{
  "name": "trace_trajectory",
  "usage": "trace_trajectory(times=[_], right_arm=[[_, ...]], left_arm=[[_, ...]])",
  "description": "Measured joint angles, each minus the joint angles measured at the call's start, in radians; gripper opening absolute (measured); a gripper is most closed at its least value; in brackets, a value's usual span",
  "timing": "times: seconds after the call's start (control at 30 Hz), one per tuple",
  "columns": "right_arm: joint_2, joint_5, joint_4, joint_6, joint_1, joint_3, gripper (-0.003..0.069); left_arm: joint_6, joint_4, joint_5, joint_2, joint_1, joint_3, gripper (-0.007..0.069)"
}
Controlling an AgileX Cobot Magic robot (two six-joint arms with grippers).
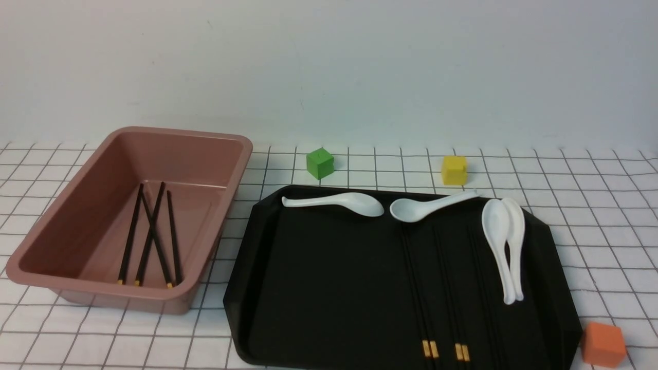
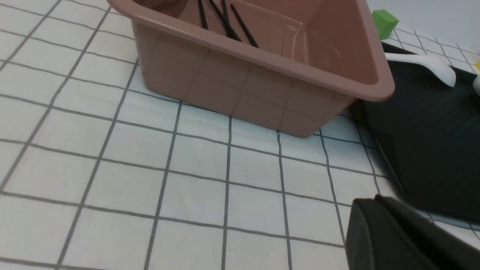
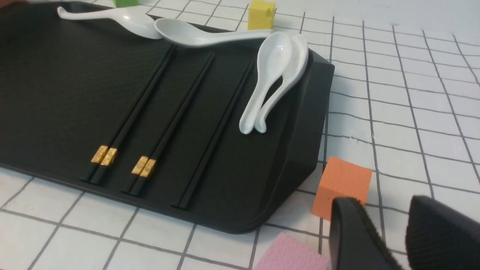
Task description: On white black tablecloth take chopsticks from black tray and put them in box.
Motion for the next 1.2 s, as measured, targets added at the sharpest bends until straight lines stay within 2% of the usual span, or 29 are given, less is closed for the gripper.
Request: trace_trajectory(times=[1.2], right_arm=[[0.000,0.000,0.000,0.000,0.000,0.000,0.0240]], left_arm=[[-0.001,0.000,0.000,0.000,0.000,0.000,0.0018]])
